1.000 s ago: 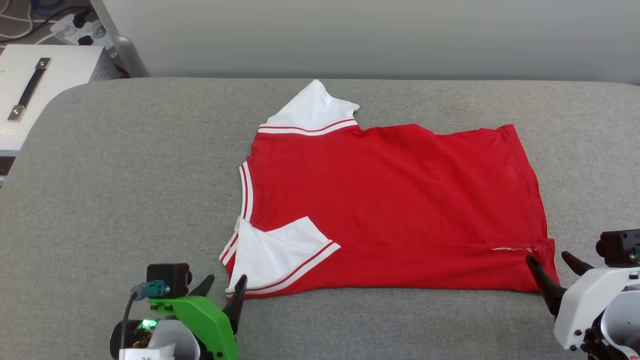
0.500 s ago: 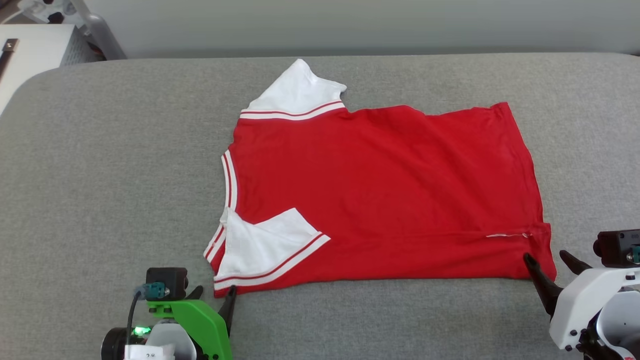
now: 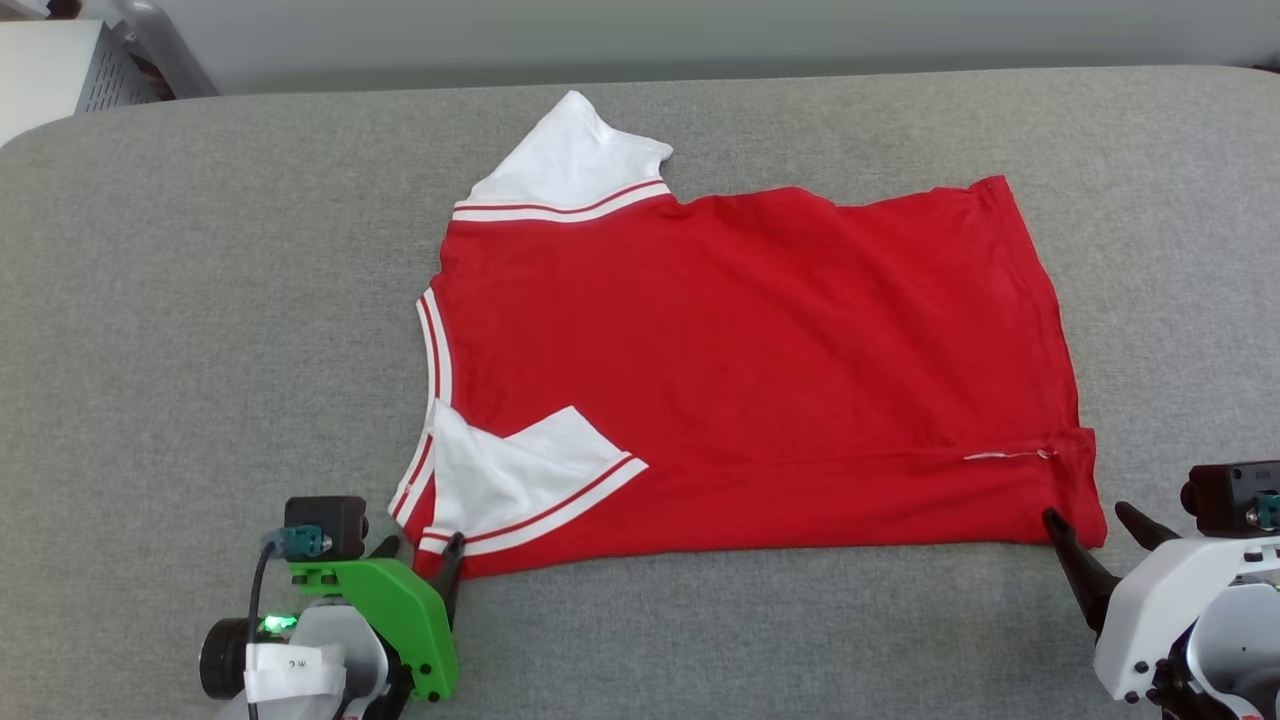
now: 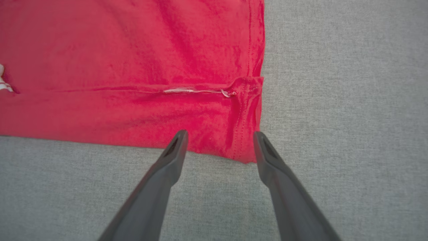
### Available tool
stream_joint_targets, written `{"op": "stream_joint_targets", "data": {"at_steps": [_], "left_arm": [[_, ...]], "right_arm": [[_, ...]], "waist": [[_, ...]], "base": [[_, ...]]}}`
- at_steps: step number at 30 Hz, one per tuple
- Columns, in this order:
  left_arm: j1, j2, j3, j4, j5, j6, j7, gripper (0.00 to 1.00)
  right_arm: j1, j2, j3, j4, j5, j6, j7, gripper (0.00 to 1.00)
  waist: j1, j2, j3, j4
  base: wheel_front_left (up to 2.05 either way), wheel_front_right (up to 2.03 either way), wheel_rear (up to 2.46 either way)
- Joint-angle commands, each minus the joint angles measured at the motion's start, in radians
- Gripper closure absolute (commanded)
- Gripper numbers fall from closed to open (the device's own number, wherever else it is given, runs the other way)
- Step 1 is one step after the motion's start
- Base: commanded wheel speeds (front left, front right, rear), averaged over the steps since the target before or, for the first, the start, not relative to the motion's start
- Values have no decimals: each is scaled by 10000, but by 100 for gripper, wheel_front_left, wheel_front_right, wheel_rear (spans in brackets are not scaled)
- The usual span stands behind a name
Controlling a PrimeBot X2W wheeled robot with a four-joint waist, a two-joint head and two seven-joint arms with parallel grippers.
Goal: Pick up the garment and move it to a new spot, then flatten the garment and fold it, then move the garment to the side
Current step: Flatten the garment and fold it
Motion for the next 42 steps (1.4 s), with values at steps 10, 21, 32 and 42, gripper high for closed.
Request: {"op": "stream_joint_targets", "data": {"at_steps": [10,21,32,42], "left_arm": [[239,-273,-159,330,-255,-374,-96,100],[118,-29,23,-1277,10,-195,-572,100],[91,12,-151,-1721,97,-236,-496,100],[281,202,-259,-1410,55,-222,-323,100]], "right_arm": [[-66,-158,-293,378,-601,-11,-32,0],[-820,254,-923,1987,-1328,-11,357,0],[-1131,573,-1018,3258,-1652,-11,649,71],[-1012,207,-967,3312,-1528,-11,532,100]], "waist": [[0,-1,-428,446],[0,-1,-217,995],[0,-1,22,1124],[0,-1,-363,1001]], "base": [[0,0,0],[0,0,0],[0,0,0],[0,0,0]]}}
